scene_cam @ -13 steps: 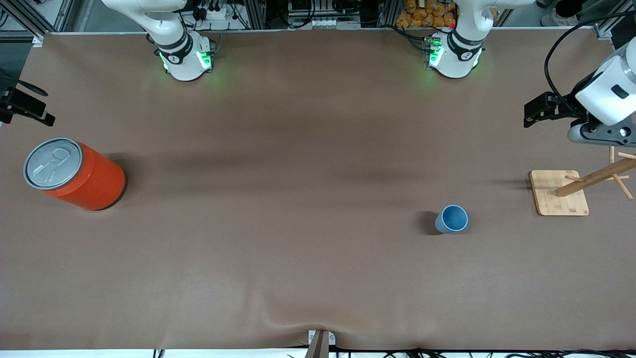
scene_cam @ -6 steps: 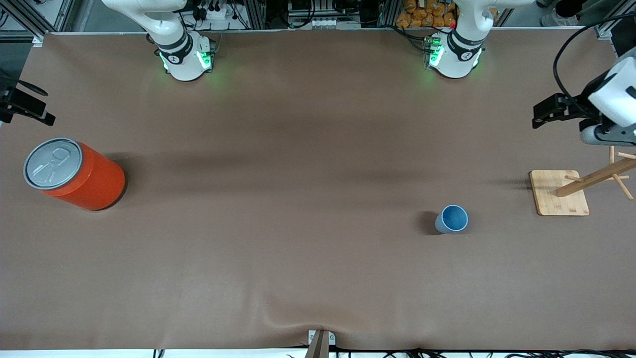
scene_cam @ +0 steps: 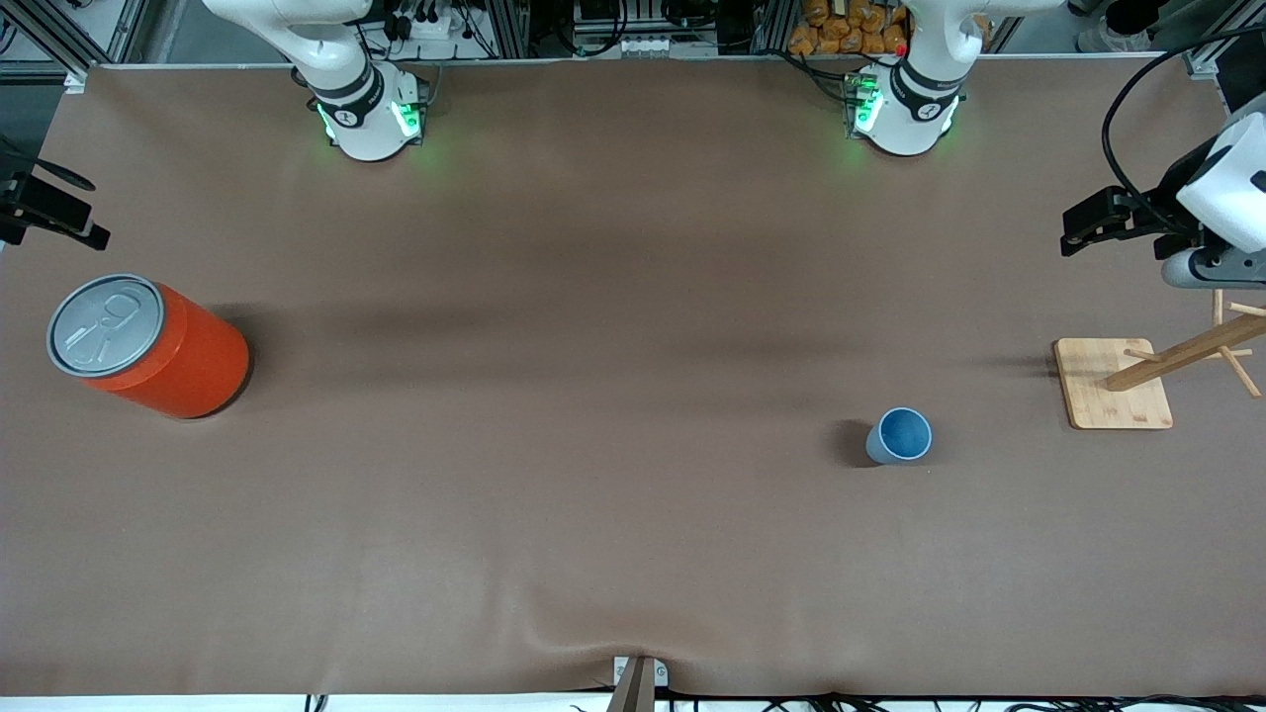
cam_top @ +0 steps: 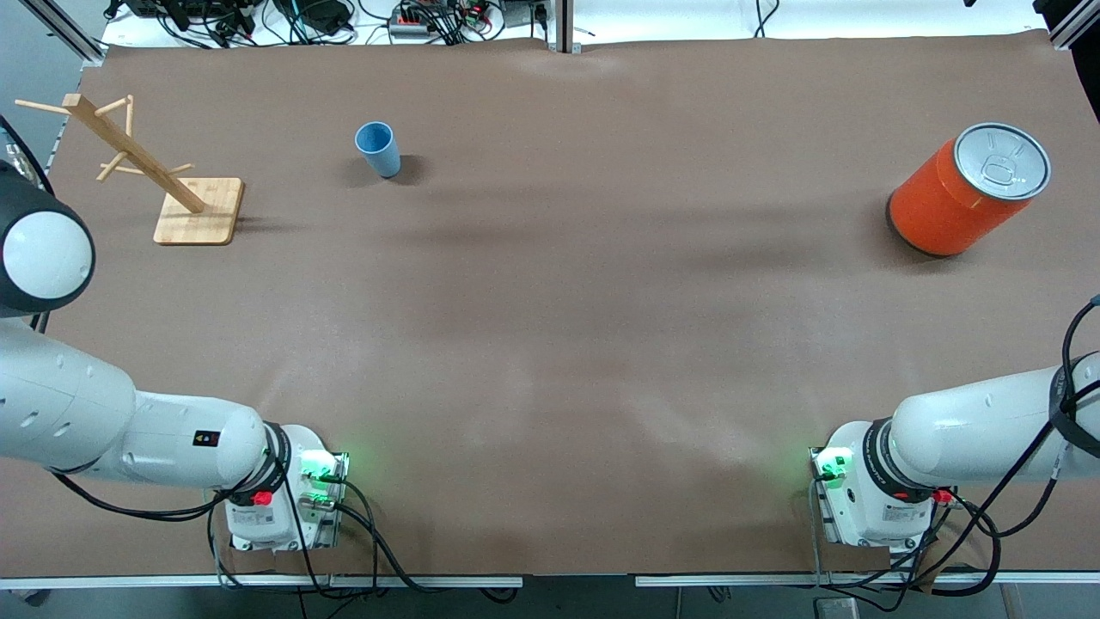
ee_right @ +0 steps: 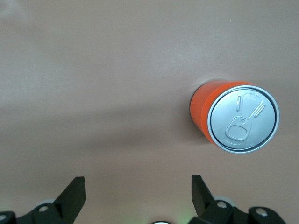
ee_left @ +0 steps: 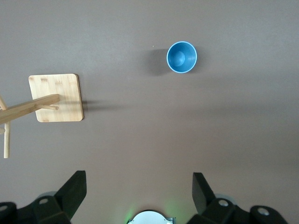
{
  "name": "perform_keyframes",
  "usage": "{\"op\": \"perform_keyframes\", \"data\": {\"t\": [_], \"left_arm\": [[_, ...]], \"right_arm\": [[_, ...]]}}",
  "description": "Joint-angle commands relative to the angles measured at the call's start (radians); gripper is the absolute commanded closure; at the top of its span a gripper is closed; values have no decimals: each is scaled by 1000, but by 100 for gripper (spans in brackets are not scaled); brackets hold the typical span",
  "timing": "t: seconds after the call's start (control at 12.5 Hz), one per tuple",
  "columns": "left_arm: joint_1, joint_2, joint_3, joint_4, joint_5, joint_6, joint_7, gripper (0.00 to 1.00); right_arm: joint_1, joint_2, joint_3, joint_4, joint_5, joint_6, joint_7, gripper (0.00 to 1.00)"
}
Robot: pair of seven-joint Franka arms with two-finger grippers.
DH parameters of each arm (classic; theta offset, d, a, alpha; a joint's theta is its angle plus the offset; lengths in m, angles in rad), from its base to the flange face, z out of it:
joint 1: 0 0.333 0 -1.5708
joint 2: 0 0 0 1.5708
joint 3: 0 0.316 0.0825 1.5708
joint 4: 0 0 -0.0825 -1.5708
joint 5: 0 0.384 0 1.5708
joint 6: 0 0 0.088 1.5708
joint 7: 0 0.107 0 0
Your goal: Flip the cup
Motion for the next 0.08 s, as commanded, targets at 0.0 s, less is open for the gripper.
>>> {"op": "perform_keyframes", "data": {"t": [0.0], "left_arm": [[-1, -15, -7, -8, 1, 0, -11, 0]], "right_arm": [[-23, 8, 9, 15, 26, -13, -16, 0]]}}
